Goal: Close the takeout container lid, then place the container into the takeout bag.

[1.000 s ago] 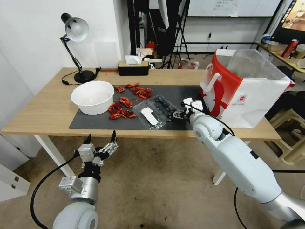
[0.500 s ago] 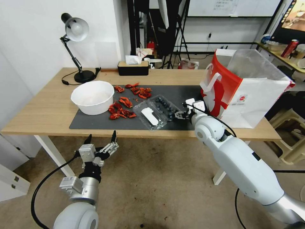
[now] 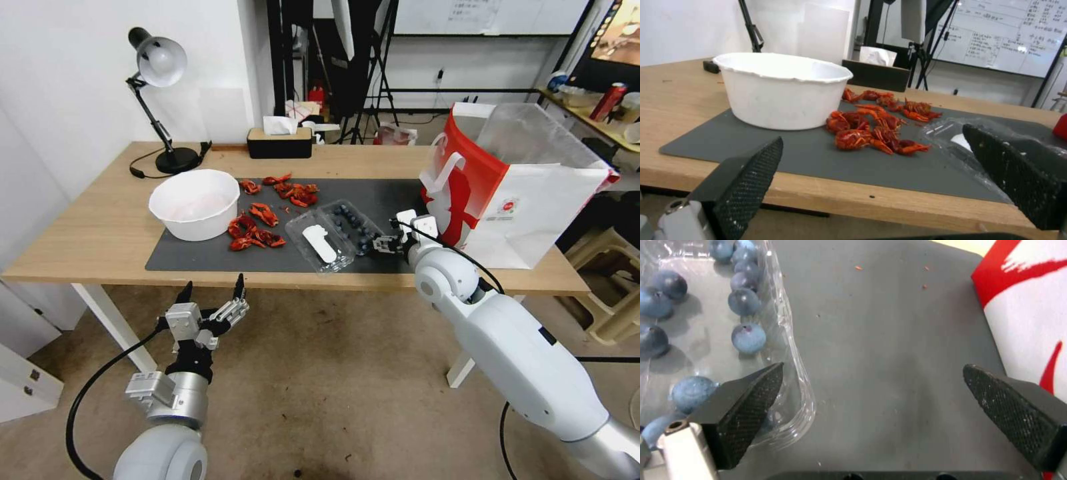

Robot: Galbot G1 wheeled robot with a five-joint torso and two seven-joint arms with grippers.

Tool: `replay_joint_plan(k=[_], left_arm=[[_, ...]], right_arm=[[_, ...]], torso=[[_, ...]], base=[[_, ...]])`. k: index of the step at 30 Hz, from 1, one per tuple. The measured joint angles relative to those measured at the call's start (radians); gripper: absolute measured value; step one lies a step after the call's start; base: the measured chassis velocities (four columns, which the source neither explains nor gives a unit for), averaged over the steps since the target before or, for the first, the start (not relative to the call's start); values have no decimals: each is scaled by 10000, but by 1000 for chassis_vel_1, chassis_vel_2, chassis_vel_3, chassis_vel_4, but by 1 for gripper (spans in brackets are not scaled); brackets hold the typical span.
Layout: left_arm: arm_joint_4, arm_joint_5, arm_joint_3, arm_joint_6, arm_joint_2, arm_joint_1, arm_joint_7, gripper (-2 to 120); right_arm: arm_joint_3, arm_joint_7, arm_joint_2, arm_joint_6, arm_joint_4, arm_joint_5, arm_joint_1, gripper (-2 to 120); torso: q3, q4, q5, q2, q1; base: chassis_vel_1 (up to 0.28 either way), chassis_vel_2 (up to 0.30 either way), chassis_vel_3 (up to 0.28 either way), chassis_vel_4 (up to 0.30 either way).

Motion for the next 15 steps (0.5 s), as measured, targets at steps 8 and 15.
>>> replay_joint_plan(k=[8,15], left_arm=[[37,7,36,-9,13,-46,1,100],[57,8,65,-25,31,-79,6,100]], right_arm=[[182,58,-161,-3,333,62,-351,100],[382,82,-286,-7,717,82,-767,100]], torso=[[0,0,0,0,0],[0,-1,0,0,0]], base=[[0,0,0,0],[0,0,0,0]])
